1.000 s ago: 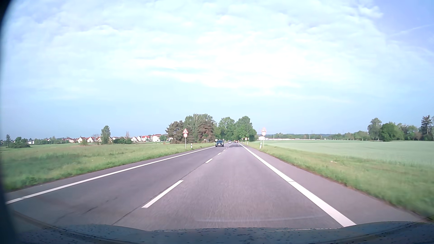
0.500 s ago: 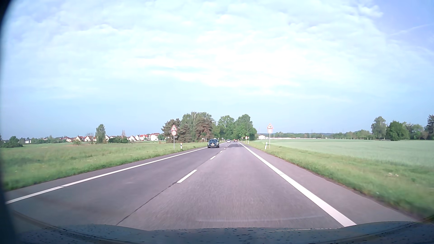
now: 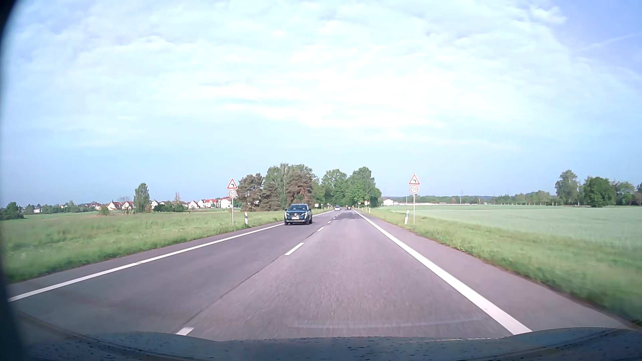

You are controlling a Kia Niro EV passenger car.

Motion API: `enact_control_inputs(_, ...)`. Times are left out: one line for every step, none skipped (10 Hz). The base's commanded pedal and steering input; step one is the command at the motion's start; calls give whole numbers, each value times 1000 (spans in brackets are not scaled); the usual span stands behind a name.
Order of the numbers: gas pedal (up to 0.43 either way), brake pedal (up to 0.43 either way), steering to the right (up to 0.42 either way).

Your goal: Follow the waypoints while adhering to traffic rules and regulations

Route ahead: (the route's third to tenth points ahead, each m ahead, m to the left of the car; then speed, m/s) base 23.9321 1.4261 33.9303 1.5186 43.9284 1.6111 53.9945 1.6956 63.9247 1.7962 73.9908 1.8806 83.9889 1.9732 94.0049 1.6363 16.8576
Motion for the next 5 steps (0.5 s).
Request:
enact_control_inputs(0, 0, -2)
enact_control_inputs(0, 0, -1)
enact_control_inputs(0, 0, -1)
enact_control_inputs(0, 0, -1)
enact_control_inputs(0, 0, -1)
